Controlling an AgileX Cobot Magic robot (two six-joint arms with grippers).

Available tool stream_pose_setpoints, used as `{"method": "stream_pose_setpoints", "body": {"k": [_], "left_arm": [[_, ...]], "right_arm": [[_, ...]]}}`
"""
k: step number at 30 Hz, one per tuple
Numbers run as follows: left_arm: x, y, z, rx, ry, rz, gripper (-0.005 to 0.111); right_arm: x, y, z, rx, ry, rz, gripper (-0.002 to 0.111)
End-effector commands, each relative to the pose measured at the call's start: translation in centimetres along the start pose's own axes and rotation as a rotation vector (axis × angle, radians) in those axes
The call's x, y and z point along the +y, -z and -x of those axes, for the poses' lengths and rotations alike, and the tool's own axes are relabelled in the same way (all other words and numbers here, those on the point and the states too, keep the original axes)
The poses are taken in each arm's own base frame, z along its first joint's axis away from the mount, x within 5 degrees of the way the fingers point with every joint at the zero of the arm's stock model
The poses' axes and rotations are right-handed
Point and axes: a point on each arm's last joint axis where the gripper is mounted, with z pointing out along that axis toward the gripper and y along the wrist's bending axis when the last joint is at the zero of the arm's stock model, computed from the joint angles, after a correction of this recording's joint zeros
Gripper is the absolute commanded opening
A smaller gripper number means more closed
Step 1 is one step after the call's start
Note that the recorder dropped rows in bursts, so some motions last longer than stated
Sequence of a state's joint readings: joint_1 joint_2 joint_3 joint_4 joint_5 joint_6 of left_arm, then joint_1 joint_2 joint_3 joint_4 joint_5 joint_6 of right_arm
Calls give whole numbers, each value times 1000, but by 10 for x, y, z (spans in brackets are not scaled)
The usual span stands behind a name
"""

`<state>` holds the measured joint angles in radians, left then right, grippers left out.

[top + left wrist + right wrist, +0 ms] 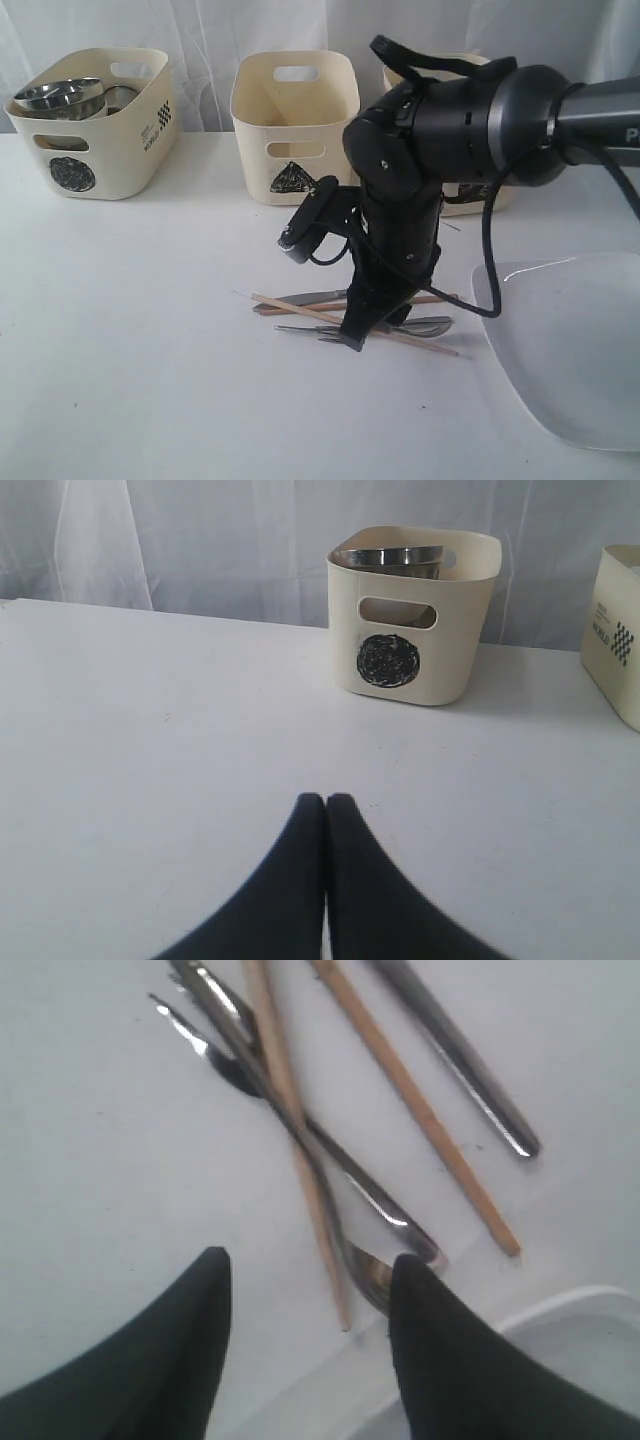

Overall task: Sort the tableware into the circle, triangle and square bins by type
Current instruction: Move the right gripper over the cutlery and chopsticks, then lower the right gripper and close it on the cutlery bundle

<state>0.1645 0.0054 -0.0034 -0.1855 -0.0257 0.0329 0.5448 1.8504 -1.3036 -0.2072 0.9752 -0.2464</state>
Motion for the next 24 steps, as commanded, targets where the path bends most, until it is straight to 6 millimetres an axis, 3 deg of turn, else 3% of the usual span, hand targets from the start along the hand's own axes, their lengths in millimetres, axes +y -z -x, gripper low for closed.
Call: {"method": "stream_pose_setpoints", "body": {"k": [1, 9, 24], "left_arm": [[0, 0, -1, -6, 15, 1, 0], [0, 0, -1, -6, 15, 1, 0], [0, 0, -1, -6, 15, 1, 0]], "right_arm": [[6, -9, 3, -6, 29, 89, 47], [8, -30, 8, 5, 59, 97, 47], [0, -51, 10, 23, 158, 30, 47]]}}
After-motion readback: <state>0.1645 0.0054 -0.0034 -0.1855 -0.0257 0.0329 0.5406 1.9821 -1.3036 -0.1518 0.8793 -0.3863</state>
